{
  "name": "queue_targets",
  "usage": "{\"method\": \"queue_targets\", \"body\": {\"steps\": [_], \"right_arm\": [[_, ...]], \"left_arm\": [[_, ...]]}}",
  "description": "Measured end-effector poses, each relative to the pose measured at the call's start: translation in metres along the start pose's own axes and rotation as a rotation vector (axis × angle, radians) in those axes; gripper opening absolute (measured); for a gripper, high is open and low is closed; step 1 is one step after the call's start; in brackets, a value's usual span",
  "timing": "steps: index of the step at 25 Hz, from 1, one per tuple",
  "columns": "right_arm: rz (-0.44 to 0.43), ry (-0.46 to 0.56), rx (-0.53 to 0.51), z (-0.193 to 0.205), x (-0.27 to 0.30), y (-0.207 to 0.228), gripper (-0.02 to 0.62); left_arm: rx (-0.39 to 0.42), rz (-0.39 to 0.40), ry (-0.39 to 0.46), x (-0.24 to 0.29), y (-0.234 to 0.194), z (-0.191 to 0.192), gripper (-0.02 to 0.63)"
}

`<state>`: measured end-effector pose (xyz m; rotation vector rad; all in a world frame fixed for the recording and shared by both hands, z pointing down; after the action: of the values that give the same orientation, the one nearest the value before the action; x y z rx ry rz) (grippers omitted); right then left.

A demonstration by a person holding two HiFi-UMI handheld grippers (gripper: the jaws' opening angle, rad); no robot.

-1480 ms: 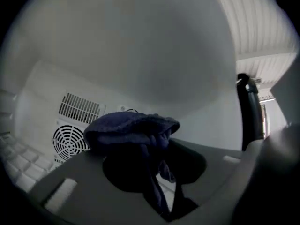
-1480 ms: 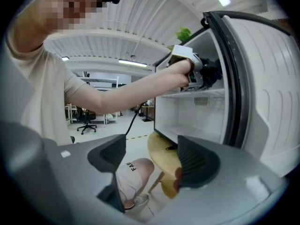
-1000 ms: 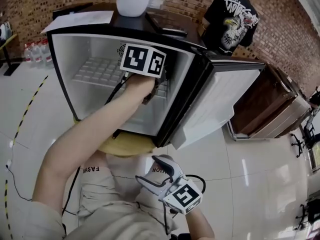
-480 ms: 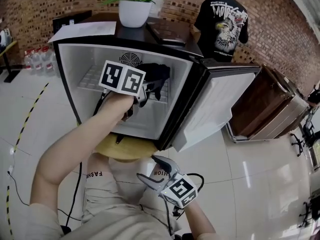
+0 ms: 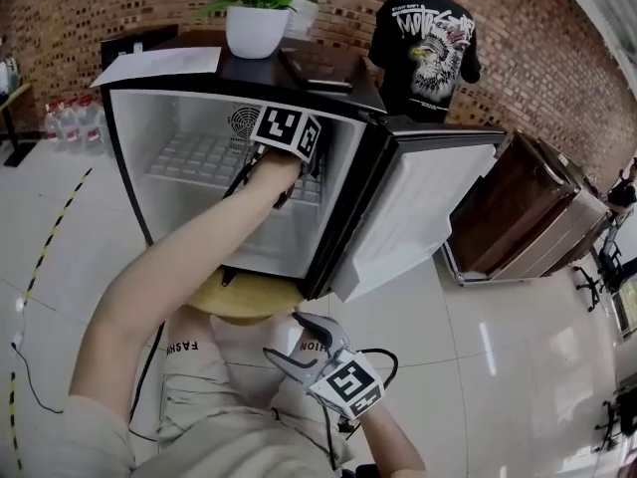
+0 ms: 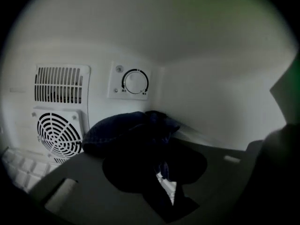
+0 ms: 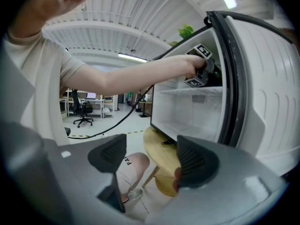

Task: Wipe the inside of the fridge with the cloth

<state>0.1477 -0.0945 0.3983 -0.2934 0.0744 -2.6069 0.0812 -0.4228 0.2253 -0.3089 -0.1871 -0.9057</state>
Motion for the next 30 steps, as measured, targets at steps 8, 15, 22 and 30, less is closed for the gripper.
{"method": "queue_targets", "body": {"steps": [8, 15, 22, 30], "right_arm": [[-0.021, -0.018, 0.006, 0.008, 0.002, 0.0, 0.341], [-0.017, -0.032, 0.02, 0.012, 0.007, 0.003, 0.341], [0.021, -0.025, 0.024, 0.01, -0.002, 0.008, 0.341], [0.029, -0.02, 0.02, 0.009, -0.005, 0.008, 0.341]], "left_arm": [[0.139, 0.133, -0.049, -0.055, 0.046, 0.022, 0.123], [0.156, 0.386, -0.023, -0.131, 0.084, 0.075, 0.123], [0.238, 0.304, 0.127, -0.107, 0.05, 0.156, 0.124], [0.134, 0.188, 0.205, -0.009, -0.013, 0.188, 0.126]]}}
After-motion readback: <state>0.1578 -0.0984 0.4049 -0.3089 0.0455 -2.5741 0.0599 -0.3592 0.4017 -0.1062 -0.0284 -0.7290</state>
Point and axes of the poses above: the fingertips, and each gripper's own axes: x forward along the fingers, y to its right, z out of its underside, the point moved 7 cm from there along -x, backward along the fingers, and after that the axes turned 5 degrees about y, right-handed, at the moved point
